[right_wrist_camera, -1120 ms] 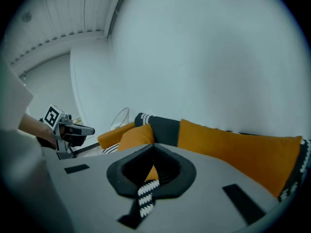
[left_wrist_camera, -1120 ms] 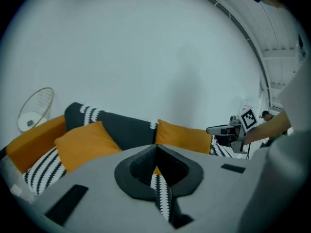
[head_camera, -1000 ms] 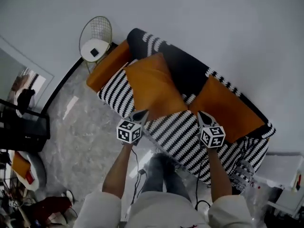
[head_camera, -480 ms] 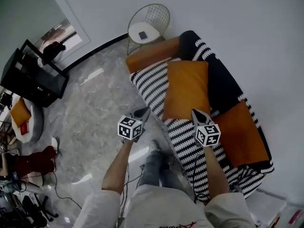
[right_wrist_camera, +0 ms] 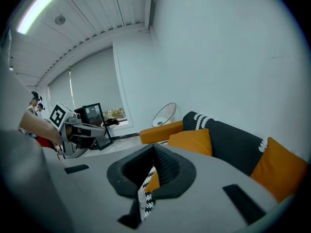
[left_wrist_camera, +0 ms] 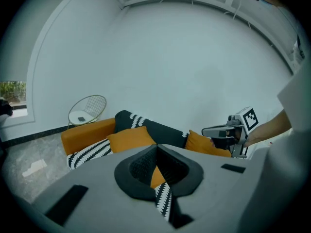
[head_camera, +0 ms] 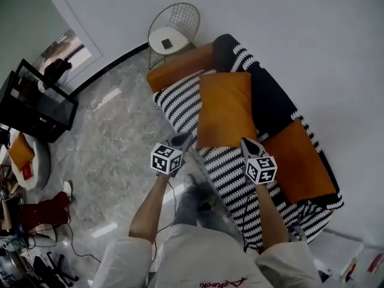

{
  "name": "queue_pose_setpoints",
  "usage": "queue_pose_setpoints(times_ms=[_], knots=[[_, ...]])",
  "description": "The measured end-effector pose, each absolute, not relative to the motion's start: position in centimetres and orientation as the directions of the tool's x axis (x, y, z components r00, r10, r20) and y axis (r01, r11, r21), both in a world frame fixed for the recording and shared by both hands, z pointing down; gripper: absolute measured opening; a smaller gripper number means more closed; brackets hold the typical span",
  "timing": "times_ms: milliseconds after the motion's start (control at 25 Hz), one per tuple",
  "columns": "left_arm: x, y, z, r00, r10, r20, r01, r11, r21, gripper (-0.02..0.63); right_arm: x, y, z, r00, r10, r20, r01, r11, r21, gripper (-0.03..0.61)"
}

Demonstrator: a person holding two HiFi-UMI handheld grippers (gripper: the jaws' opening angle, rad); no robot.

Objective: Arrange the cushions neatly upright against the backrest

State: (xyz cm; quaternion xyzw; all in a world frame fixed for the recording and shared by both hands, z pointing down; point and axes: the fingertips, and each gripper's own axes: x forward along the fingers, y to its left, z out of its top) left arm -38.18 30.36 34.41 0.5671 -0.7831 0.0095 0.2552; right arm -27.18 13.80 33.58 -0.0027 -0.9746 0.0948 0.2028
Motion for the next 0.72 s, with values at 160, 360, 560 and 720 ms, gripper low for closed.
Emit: queue_pose_setpoints(times_ms=[160, 360, 560, 720], knots=[[-39.0, 28.5, 35.3, -0.212, -0.882, 0.421, -0.896, 0.348, 0.277, 0.029, -26.9, 12.6, 35.1, -0.912, 0.035, 0.408, -0.054, 0.977, -0.204, 0.028], [-42.3, 25.3, 35.1, -0.199, -0.891, 0.408, -0.901, 0.330, 0.283, 0.029, -28.9, 10.9, 36.2, -0.904, 0.023, 0.426, -0.077, 0.974, -0.215, 0.028], [-47.2, 22.0, 36.4, -0.159, -0.895, 0.416, -0.907, 0.299, 0.297, 0.029, -33.1, 8.4, 37.1, -0.898, -0.010, 0.439, -0.118, 0.968, -0.220, 0.028], [-51.0, 19.2, 38.5, -0.113, -0.890, 0.441, -0.906, 0.274, 0.321, 0.029, -36.7, 6.3, 38.9, -0.884, -0.029, 0.467, -0.157, 0.959, -0.237, 0.028]])
